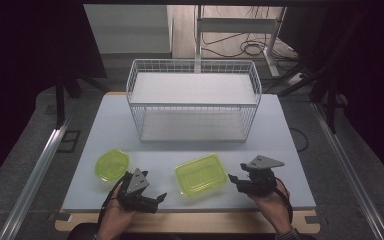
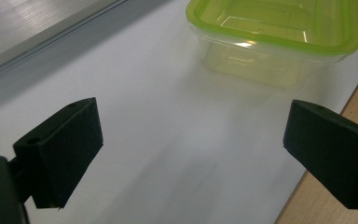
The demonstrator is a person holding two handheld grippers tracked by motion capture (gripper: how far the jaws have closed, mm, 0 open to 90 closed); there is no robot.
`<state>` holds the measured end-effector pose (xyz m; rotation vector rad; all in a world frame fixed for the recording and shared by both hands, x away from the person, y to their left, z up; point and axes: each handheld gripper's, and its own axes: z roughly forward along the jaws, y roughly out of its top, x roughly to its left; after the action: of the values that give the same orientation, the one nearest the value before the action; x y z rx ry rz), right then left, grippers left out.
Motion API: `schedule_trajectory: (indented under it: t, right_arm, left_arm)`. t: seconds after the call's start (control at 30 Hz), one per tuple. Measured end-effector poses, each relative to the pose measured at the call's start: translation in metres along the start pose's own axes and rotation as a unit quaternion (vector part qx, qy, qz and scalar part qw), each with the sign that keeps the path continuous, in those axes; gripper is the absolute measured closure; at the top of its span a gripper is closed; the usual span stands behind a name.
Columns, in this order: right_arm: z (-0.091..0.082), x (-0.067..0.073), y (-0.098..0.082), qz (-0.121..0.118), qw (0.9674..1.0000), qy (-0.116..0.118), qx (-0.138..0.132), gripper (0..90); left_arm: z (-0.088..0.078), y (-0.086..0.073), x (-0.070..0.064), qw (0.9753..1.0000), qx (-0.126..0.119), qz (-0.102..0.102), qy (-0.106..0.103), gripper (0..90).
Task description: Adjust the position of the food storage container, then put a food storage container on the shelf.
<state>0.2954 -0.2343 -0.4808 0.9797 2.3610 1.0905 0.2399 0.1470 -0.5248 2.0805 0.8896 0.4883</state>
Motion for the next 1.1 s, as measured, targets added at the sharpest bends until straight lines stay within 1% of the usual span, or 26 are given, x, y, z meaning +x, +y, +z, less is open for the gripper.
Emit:
schedule_trajectory:
  t: [0.03, 0.13, 0.27, 0.4, 0.47, 0.57, 0.67, 0.77, 0.83, 0.93, 1.03, 1.1]
  right_arm:
    - [-0.001, 0.0, -0.003, -0.003, 1.0, 0.0, 0.003, 30.7]
    - [-0.002, 0.001, -0.01, -0.002, 1.0, 0.004, 0.005, 25.3]
    - [-0.002, 0.0, -0.015, 0.005, 0.9999, 0.009, 0.008, 21.5]
    - [-0.001, 0.001, -0.017, 0.007, 0.9998, 0.015, 0.01, 17.5]
    - [0.001, 0.0, -0.017, 0.009, 0.9998, 0.018, 0.01, 15.6]
    - [0.002, 0.001, -0.018, 0.008, 0.9997, 0.019, 0.014, 13.6]
    - [0.003, 0.001, -0.017, 0.016, 0.9996, 0.019, 0.011, 11.5]
    - [0.004, 0.0, -0.017, 0.029, 0.9993, 0.02, 0.014, 8.7]
    - [0.005, -0.001, -0.016, 0.038, 0.9987, 0.027, 0.019, 6.5]
    - [0.005, 0.0, -0.013, 0.048, 0.9983, 0.023, 0.022, 7.9]
    - [0.005, 0.001, -0.008, 0.059, 0.9974, 0.026, 0.03, 16.5]
    - [0.006, -0.001, -0.003, 0.066, 0.9965, 0.038, 0.035, 23.8]
  left_arm:
    - [0.0, 0.0, 0.001, 1.0, 0.004, 0.004, 0.002, 4.1]
    - [0.002, -0.001, 0.001, 0.9999, 0.008, 0.006, 0.005, 3.9]
    - [0.003, -0.001, 0.0, 0.9999, 0.009, 0.007, 0.007, 3.8]
    - [0.004, -0.002, 0.0, 0.9998, 0.015, 0.012, 0.01, 3.8]
    - [0.004, -0.001, -0.001, 0.9997, 0.014, 0.014, 0.011, 3.7]
    - [0.003, -0.001, -0.001, 0.9998, 0.011, 0.011, 0.011, 3.7]
    - [0.003, -0.002, 0.0, 0.9998, 0.012, 0.01, 0.011, 3.6]
    - [0.003, -0.001, 0.0, 0.9998, 0.012, 0.01, 0.01, 3.6]
    - [0.004, -0.001, -0.001, 0.9998, 0.013, 0.011, 0.011, 3.6]
    - [0.005, -0.001, -0.001, 0.9997, 0.015, 0.013, 0.011, 3.6]
    - [0.005, -0.001, 0.0, 0.9997, 0.017, 0.015, 0.013, 3.7]
    - [0.004, -0.001, 0.0, 0.9997, 0.016, 0.014, 0.013, 3.7]
